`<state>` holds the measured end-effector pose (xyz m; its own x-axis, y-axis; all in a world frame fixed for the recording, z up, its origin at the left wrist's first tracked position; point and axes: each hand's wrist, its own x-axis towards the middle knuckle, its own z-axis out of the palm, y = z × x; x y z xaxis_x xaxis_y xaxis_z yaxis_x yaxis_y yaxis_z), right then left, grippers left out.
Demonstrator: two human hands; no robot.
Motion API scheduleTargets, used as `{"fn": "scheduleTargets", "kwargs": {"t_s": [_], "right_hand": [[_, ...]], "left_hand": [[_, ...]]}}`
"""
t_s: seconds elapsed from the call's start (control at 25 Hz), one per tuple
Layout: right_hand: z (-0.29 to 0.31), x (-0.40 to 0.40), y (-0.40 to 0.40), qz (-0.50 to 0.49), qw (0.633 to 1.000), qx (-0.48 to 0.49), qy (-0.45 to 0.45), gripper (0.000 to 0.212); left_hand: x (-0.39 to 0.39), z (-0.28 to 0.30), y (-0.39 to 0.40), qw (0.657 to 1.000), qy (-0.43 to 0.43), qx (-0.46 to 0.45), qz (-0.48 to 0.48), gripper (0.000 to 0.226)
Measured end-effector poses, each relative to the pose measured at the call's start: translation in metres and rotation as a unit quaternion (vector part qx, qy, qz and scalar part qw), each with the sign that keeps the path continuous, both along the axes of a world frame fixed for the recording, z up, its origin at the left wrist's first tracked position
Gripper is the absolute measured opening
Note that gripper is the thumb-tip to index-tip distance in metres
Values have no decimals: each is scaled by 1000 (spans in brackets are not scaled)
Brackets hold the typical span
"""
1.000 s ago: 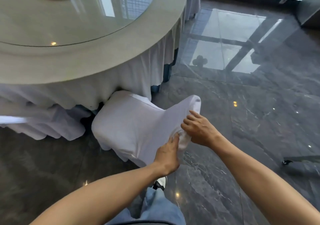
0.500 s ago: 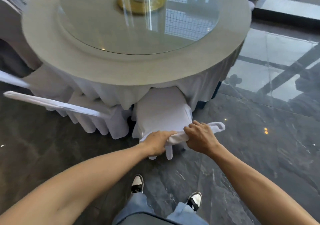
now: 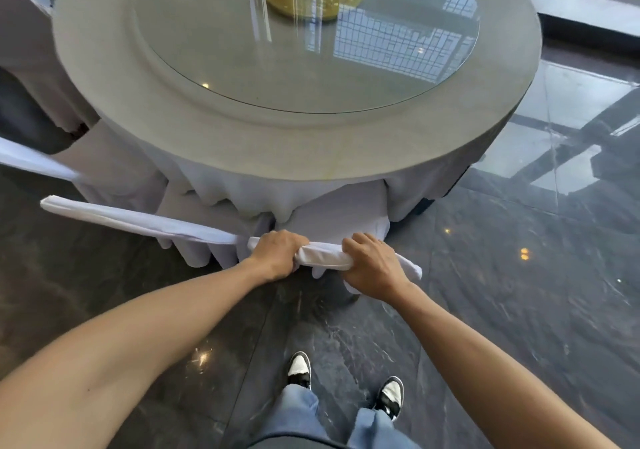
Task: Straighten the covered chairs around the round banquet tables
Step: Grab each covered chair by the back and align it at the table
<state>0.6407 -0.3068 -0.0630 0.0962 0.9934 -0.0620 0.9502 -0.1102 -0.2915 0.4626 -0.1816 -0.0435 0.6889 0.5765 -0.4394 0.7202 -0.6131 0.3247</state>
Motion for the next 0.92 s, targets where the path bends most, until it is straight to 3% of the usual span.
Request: {"fn": "scheduleTargets", "kwargs": {"t_s": [0.24,0.36,0.44,0.56,0.68,0.8,0.92], "right_hand": [[3,8,11,-14,987,-144,74,46],[4,7,12,-13,982,-170,75,35],[12,9,13,-30,971,-200,125,30],[31,36,15,-41,910,-301,284,25],[47,88,7,-80,842,-360,393,31],[51,150,-15,-135,826,-373,401,32],[53,225,-44,-160,873,-346,303,36]], "left_hand": [[-10,-4,22,1000,5,1,-20,38],[2,2,28,995,81,-26,-54,30],[18,13,39,981,137,-103,-88,18],[57,33,56,941,212,-243,-106,28],[99,37,66,916,230,-326,-49,36],[156,17,60,955,153,-232,-100,12],[238,-2,41,974,123,-70,-177,10]]}}
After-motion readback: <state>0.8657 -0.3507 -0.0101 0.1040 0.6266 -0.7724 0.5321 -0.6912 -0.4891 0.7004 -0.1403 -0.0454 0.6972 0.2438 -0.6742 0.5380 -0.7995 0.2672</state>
